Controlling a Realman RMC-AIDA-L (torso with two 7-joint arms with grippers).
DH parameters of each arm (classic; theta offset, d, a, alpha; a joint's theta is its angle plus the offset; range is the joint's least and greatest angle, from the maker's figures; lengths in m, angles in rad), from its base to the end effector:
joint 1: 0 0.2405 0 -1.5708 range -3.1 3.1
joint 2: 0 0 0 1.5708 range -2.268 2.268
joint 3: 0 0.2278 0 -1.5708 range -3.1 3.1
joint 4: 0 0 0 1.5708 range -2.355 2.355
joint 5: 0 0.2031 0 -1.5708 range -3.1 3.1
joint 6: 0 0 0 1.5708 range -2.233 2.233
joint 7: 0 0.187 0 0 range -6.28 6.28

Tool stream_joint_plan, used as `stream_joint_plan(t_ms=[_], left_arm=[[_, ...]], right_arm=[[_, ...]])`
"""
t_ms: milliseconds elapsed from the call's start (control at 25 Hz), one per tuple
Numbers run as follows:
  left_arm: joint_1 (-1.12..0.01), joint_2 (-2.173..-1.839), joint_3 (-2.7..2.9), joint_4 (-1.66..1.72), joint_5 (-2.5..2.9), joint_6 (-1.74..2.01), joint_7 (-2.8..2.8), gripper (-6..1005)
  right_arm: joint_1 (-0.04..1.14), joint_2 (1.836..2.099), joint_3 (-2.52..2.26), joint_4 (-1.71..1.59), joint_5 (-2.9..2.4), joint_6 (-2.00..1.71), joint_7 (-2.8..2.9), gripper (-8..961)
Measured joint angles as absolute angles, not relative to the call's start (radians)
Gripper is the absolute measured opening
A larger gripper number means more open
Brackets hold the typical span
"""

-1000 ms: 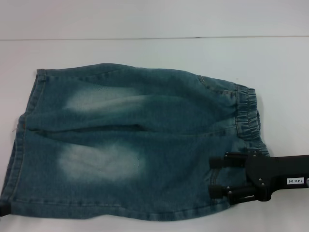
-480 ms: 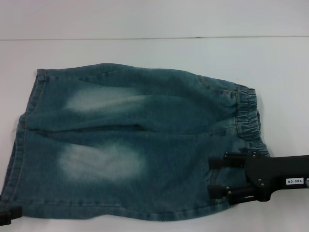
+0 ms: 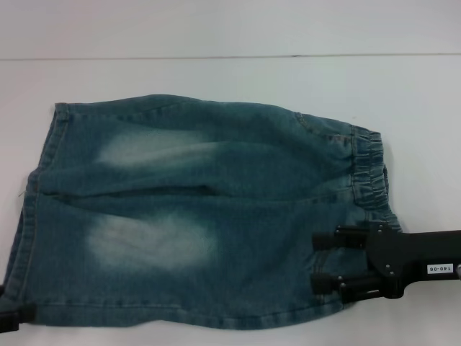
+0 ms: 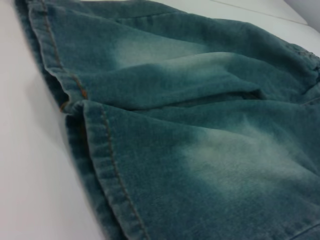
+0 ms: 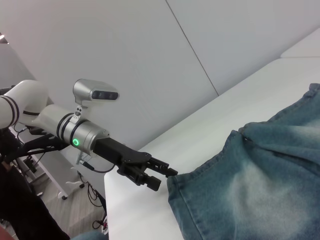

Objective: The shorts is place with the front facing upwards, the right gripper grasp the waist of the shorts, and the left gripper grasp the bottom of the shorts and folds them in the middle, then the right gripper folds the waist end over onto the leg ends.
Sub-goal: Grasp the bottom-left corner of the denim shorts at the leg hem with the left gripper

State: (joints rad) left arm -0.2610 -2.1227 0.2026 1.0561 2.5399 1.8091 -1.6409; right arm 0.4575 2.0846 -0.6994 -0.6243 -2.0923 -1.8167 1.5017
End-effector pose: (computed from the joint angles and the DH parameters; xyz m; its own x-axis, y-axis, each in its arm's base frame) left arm -0.3513 0.2116 0.0479 0.5152 0.7745 0.3671 0.8569 -0.4572 -0.2380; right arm 0.2223 0.2571 -0.0359 0.7058 -0.5444 -0.4533 -0.5164 -0.8334 0.1969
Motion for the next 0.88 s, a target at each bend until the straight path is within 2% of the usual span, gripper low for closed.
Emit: stream_joint_plan(t_ms=[880], left_arm=[[-0.278, -2.125, 0.212, 1.084, 2.599, 1.799, -1.669, 934]], right_arm=[[0.457, 2.085, -0.698, -0.624, -2.092, -1.824, 1.505, 941]])
